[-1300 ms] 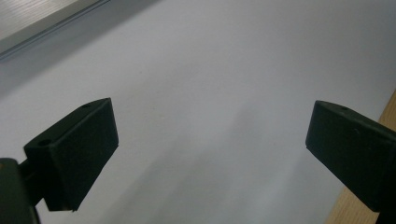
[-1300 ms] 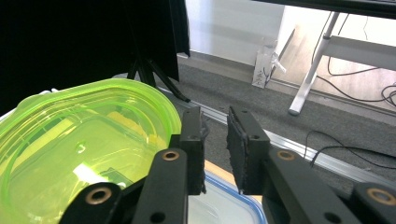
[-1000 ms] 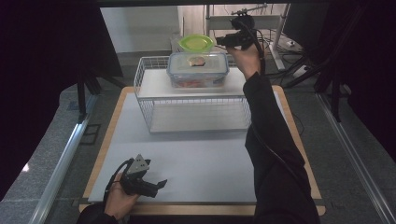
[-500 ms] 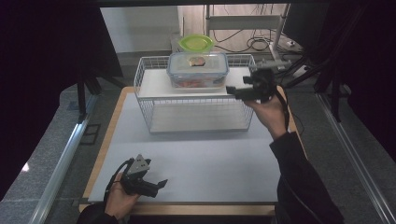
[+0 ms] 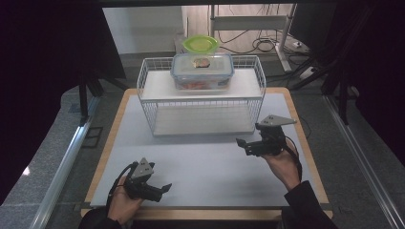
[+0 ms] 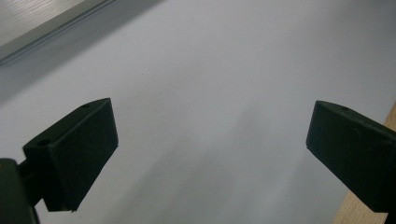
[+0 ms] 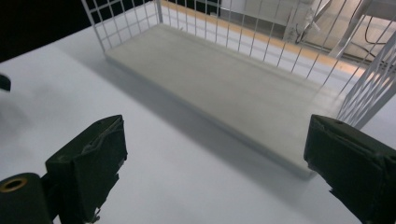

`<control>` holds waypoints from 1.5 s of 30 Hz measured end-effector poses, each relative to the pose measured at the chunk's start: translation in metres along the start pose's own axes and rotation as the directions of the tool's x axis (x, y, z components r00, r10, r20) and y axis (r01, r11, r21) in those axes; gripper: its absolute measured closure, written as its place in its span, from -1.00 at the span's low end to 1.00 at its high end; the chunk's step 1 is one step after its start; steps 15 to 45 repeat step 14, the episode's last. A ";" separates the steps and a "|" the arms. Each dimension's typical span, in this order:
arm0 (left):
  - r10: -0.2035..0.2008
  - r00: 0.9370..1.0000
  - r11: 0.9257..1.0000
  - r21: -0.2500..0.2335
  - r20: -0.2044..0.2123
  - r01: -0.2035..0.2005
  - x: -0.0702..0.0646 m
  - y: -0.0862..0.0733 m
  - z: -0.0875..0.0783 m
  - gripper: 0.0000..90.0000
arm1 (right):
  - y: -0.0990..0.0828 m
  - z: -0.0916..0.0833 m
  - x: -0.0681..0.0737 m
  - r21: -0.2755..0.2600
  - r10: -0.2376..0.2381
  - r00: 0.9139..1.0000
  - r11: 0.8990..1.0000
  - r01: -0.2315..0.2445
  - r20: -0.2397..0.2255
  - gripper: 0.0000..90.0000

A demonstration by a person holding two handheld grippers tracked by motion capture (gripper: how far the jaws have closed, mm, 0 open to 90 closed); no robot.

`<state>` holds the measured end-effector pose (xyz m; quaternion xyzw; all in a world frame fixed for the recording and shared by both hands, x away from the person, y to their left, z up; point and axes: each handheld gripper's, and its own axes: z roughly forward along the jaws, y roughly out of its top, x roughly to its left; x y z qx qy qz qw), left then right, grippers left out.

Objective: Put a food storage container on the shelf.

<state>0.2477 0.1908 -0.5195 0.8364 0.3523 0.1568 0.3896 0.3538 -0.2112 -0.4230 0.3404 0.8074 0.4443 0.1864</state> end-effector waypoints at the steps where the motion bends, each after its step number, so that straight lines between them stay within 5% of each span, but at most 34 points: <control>1: 0.001 1.000 1.000 -0.001 0.001 -0.001 0.000 0.000 0.000 -0.96 | -0.006 0.000 0.001 -0.001 0.002 1.000 1.000 -0.002 -0.003 -0.87; 5: 0.008 1.000 1.000 0.002 -0.001 -0.008 0.000 0.000 0.001 -0.96 | -0.036 0.004 0.007 0.024 0.016 1.000 1.000 -0.015 -0.024 -0.89; 12: 0.015 1.000 1.000 0.001 -0.004 -0.015 -0.001 0.000 0.000 -0.96 | -0.077 0.018 0.013 0.163 -0.010 1.000 0.987 0.013 -0.019 -0.93; 45: 0.016 1.000 1.000 -0.002 -0.006 -0.016 -0.001 0.000 0.000 -0.96 | -0.078 0.020 0.012 0.177 -0.017 1.000 0.984 0.018 -0.007 -0.92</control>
